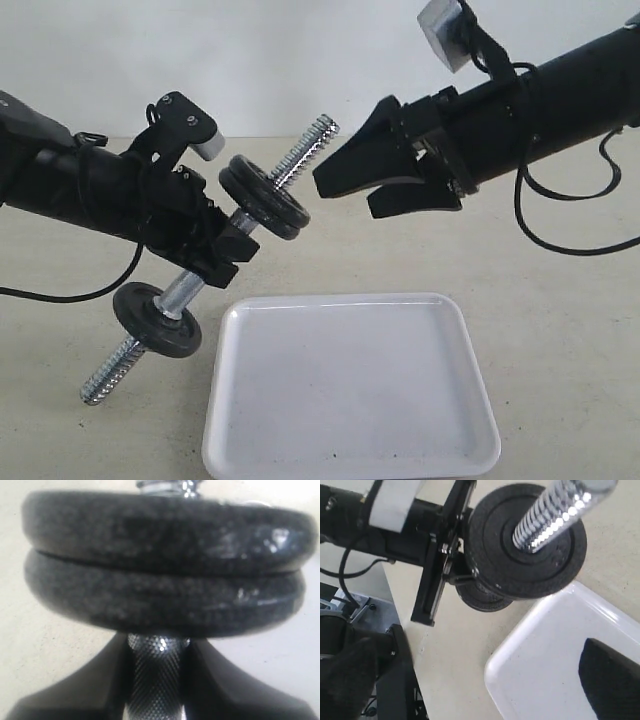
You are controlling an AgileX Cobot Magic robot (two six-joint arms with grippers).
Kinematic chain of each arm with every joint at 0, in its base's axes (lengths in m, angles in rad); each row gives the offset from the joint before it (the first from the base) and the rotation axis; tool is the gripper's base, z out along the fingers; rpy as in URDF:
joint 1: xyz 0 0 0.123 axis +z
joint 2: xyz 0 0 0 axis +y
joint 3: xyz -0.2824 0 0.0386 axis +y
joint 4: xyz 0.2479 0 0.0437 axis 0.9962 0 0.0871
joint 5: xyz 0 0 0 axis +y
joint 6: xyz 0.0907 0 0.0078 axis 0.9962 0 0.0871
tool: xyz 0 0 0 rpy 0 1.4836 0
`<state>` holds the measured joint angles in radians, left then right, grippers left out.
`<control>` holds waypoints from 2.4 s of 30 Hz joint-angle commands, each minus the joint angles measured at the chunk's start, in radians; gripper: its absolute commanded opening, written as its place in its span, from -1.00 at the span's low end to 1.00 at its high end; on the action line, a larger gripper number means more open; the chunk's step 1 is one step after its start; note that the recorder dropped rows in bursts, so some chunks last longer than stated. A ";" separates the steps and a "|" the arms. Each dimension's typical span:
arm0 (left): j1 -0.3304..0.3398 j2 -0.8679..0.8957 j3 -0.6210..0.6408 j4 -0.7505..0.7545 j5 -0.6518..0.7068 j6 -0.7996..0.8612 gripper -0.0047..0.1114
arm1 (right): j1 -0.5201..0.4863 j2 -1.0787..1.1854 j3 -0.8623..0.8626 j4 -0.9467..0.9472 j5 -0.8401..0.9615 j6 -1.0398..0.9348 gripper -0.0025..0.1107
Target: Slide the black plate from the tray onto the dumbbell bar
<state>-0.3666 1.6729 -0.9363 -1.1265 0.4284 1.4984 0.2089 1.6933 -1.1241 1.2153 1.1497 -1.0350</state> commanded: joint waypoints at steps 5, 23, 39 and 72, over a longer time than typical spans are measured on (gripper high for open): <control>0.008 -0.059 -0.051 -0.006 -0.140 -0.084 -0.84 | 0.000 -0.006 0.020 -0.016 0.066 0.002 0.88; 0.008 0.002 -0.051 0.172 -0.167 -0.467 -0.84 | 0.000 -0.006 0.108 0.091 0.071 -0.099 0.88; 0.008 0.199 -0.090 0.166 -0.222 -0.542 -0.84 | 0.010 -0.006 0.108 0.085 0.071 -0.101 0.88; 0.008 0.260 -0.164 0.155 -0.079 -0.600 -0.75 | 0.179 -0.006 0.094 -0.044 -0.172 -0.164 0.88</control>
<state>-0.3560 1.9686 -1.0744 -0.9188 0.3543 0.9045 0.3877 1.6933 -1.0231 1.2159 1.0160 -1.2229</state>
